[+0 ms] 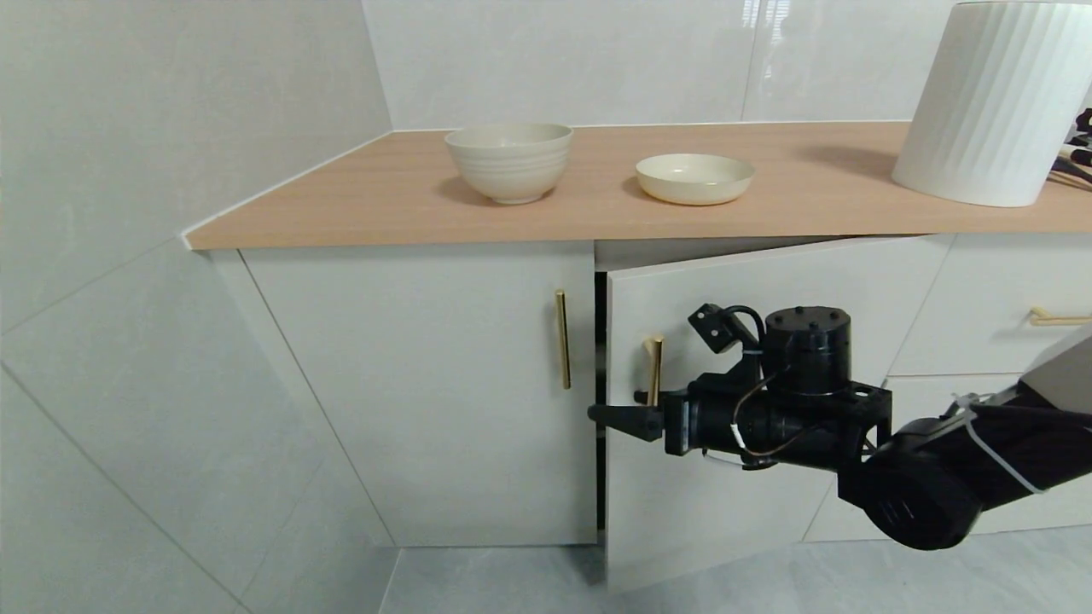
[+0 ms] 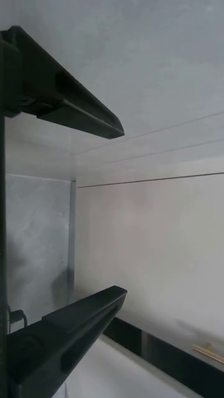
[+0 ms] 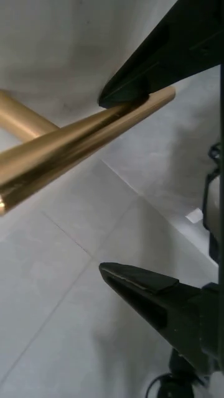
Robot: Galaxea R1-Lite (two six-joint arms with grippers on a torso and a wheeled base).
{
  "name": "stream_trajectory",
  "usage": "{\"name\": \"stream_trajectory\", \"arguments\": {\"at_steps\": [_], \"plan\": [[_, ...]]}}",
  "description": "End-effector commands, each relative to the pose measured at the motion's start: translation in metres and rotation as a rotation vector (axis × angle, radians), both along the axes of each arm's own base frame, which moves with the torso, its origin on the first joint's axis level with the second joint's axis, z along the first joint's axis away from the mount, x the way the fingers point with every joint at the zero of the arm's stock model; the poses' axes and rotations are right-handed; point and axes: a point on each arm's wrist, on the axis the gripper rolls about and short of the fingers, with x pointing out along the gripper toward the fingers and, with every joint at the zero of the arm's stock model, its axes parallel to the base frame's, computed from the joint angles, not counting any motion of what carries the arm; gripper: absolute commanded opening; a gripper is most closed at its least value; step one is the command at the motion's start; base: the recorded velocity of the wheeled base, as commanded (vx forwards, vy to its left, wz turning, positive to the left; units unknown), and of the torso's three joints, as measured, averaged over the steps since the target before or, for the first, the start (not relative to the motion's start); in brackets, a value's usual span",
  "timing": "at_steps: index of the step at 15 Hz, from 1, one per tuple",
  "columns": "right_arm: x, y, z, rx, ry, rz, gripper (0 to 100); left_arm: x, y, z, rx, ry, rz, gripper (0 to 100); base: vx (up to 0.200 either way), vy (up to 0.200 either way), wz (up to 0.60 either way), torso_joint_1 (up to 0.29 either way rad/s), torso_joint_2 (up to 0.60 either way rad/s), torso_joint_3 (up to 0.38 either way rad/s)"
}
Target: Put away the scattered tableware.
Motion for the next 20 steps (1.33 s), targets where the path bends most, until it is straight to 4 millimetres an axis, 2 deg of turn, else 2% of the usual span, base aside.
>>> {"name": "stream_trajectory", "arguments": {"at_steps": [1, 2, 3, 4, 5, 6, 8, 10, 12, 14, 15, 20], "plan": [[-0.021, -0.011, 0.015, 0.017, -0.025, 0.005, 100, -0.005, 0.000, 0.016, -0.008, -0.065, -0.004, 100, 0.000, 0.000, 0.00, 0.000, 0.00, 0.000], [-0.031, -0.018, 0.016, 0.012, -0.017, 0.007, 100, -0.011, -0.001, 0.039, -0.015, -0.106, -0.051, 100, 0.000, 0.000, 0.00, 0.000, 0.00, 0.000], [-0.039, -0.024, 0.015, 0.006, -0.008, 0.008, 100, -0.010, -0.002, 0.057, -0.013, -0.050, -0.149, 100, 0.000, 0.000, 0.00, 0.000, 0.00, 0.000], [-0.047, -0.029, 0.014, 0.006, -0.002, 0.023, 100, -0.005, -0.004, 0.070, -0.012, -0.001, -0.217, 100, 0.000, 0.000, 0.00, 0.000, 0.00, 0.000], [-0.054, -0.034, 0.015, 0.013, -0.003, 0.043, 100, 0.007, -0.006, 0.082, -0.017, 0.086, -0.295, 100, 0.000, 0.000, 0.00, 0.000, 0.00, 0.000], [-0.063, -0.039, 0.018, 0.026, -0.013, 0.064, 100, 0.037, -0.008, 0.095, -0.020, 0.230, -0.376, 100, 0.000, 0.000, 0.00, 0.000, 0.00, 0.000], [-0.077, -0.043, 0.025, 0.038, -0.031, 0.082, 100, 0.088, -0.010, 0.112, 0.006, 0.372, -0.409, 100, 0.000, 0.000, 0.00, 0.000, 0.00, 0.000], [-0.086, -0.046, 0.027, 0.041, -0.036, 0.091, 100, 0.129, -0.013, 0.124, 0.013, 0.342, -0.428, 100, 0.000, 0.000, 0.00, 0.000, 0.00, 0.000], [-0.091, -0.044, 0.028, 0.043, -0.039, 0.112, 100, 0.165, -0.018, 0.128, 0.023, 0.296, -0.454, 100, 0.000, 0.000, 0.00, 0.000, 0.00, 0.000], [-0.094, -0.044, 0.026, 0.038, -0.031, 0.119, 100, 0.180, -0.026, 0.125, 0.029, 0.290, -0.491, 100, 0.000, 0.000, 0.00, 0.000, 0.00, 0.000], [-0.094, -0.042, 0.024, 0.034, -0.025, 0.124, 100, 0.189, -0.036, 0.123, 0.039, 0.279, -0.542, 0, 0.000, 0.000, 0.00, 0.000, 0.00, 0.000], [-0.098, -0.043, 0.021, 0.026, -0.016, 0.130, 100, 0.221, -0.055, 0.131, -0.025, 0.286, -0.582, 0, 0.000, 0.000, 0.00, 0.000, 0.00, 0.000]]}}
